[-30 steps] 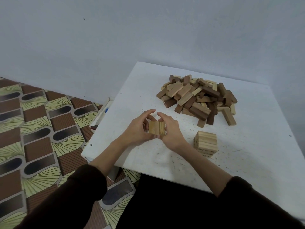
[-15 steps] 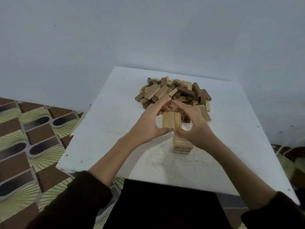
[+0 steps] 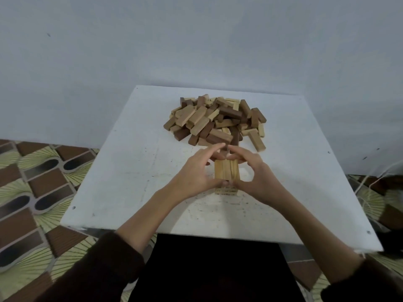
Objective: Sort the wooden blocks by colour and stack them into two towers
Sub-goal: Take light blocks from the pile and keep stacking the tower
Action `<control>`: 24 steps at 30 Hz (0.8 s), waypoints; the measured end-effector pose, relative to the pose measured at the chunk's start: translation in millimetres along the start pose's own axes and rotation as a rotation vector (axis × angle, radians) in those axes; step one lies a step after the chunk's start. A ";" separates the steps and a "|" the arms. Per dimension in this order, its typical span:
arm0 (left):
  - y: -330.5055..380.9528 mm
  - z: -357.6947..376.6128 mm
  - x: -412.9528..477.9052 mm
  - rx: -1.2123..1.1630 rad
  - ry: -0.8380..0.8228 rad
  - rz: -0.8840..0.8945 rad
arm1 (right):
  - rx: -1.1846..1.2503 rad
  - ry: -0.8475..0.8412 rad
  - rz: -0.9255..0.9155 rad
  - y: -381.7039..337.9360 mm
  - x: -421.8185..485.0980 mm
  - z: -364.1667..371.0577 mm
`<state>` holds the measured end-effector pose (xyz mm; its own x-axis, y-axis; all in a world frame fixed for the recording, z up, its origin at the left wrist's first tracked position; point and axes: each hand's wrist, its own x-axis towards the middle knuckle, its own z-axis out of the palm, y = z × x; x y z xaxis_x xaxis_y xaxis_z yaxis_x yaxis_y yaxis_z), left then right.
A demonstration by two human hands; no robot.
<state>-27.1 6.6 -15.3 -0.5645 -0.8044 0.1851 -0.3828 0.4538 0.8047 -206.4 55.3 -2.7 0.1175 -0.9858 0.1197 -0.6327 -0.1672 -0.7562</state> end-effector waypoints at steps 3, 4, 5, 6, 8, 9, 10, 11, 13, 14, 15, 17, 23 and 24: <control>-0.8 1.8 -0.5 0.005 -0.006 -0.012 | -0.015 0.002 0.003 2.5 -1.4 1.4; -1.2 2.4 -0.4 0.008 -0.009 -0.017 | -0.023 0.001 0.005 3.6 -1.4 1.9; -1.4 2.7 -0.5 0.008 -0.012 -0.022 | -0.029 0.001 0.009 4.8 -1.5 2.2; -1.5 3.0 -0.1 0.007 -0.014 -0.029 | -0.033 0.002 0.010 5.7 -1.0 2.4; -1.5 3.3 -0.1 0.006 -0.017 -0.040 | -0.030 0.004 0.010 7.2 -0.6 2.7; -1.4 3.3 -0.2 0.006 -0.018 -0.042 | -0.029 0.003 0.011 7.6 -0.5 2.8; -1.1 3.4 -0.4 0.002 -0.020 -0.044 | -0.029 -0.001 0.013 7.8 -0.5 2.8; -0.9 3.4 -0.6 -0.005 -0.021 -0.049 | -0.032 -0.006 0.014 7.9 -0.7 2.7; -0.9 3.1 -1.1 -0.018 -0.024 -0.059 | -0.044 -0.013 0.016 8.6 -1.2 2.4; -0.9 3.0 -1.4 -0.020 -0.025 -0.062 | -0.048 -0.013 0.016 9.4 -1.4 2.1; -1.1 2.6 -2.0 -0.020 -0.027 -0.063 | -0.052 -0.015 0.016 9.9 -1.9 1.5; -1.6 2.4 -2.9 -0.015 -0.037 -0.062 | -0.063 -0.027 0.021 10.9 -2.8 -0.6; -2.5 3.2 -3.7 0.005 -0.057 -0.067 | -0.088 -0.042 0.036 12.4 -4.6 -5.2; -2.8 3.4 -3.6 0.008 -0.058 -0.069 | -0.090 -0.044 0.033 13.0 -4.6 -5.1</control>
<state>-26.5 9.6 -20.1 -0.5777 -0.8105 0.0965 -0.4277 0.4013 0.8100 -219.0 57.7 -9.8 0.1276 -0.9896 0.0660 -0.7025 -0.1372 -0.6984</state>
